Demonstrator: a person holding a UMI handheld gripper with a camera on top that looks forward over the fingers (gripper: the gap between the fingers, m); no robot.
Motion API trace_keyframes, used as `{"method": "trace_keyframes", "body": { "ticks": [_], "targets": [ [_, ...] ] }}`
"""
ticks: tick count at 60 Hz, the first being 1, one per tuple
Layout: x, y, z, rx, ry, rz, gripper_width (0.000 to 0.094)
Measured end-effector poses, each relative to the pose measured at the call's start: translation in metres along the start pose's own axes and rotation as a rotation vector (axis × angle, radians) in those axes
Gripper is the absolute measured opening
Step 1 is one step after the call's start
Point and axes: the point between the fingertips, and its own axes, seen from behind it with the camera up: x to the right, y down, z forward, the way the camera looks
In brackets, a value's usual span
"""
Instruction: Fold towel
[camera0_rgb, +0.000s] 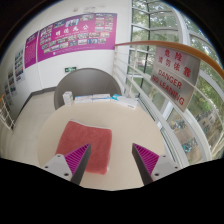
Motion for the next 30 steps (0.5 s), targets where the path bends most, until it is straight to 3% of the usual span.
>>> {"method": "trace_keyframes", "body": {
  "ticks": [14, 30],
  "targets": [
    [-0.046, -0.006, -0.101, 0.020, 0.005, -0.030, 0.0856],
    [-0.090, 0.021, -0.229, 0.086, 0.026, -0.043, 0.0856]
  ]
}}
